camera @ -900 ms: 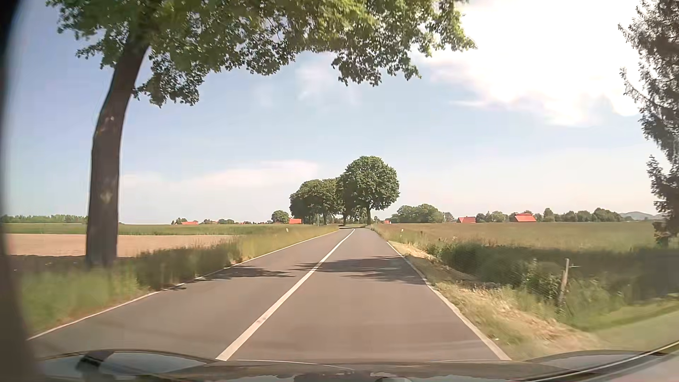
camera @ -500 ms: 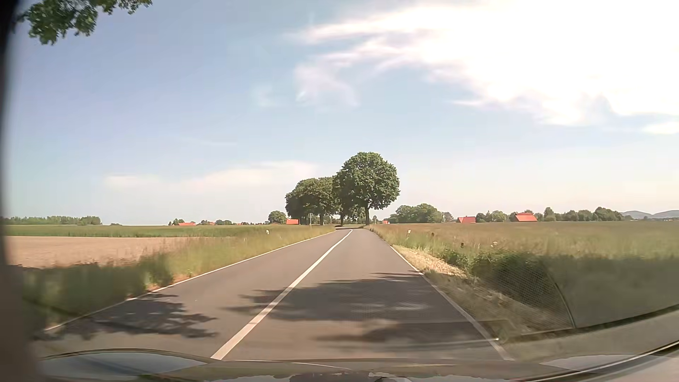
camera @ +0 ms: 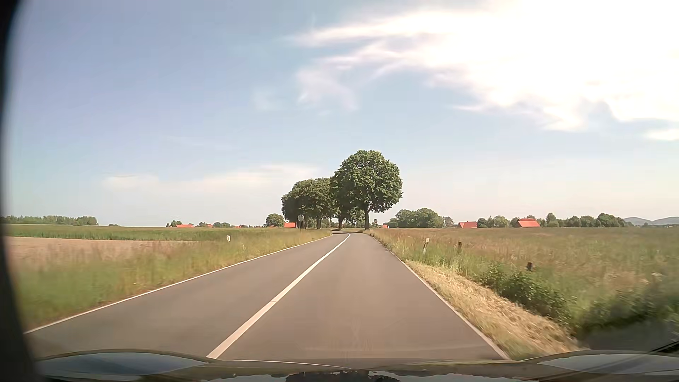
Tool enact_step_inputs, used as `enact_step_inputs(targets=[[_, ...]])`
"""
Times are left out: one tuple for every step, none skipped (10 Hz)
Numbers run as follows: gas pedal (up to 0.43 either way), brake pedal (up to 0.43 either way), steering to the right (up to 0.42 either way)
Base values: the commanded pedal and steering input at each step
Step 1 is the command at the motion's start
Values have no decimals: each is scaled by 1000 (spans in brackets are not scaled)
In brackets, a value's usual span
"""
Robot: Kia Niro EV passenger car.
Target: Follow the waypoints while adhering to traffic rules and regulations
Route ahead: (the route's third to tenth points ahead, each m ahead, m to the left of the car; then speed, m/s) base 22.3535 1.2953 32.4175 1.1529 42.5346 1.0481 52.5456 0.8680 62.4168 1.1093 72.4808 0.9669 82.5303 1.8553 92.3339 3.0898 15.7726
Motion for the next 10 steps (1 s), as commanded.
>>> enact_step_inputs(targets=[[157,0,-1],[157,0,-1],[157,0,-1],[157,0,-2],[157,0,-3],[157,0,-3],[157,0,-3],[157,0,-2],[150,0,-2],[138,0,-2]])
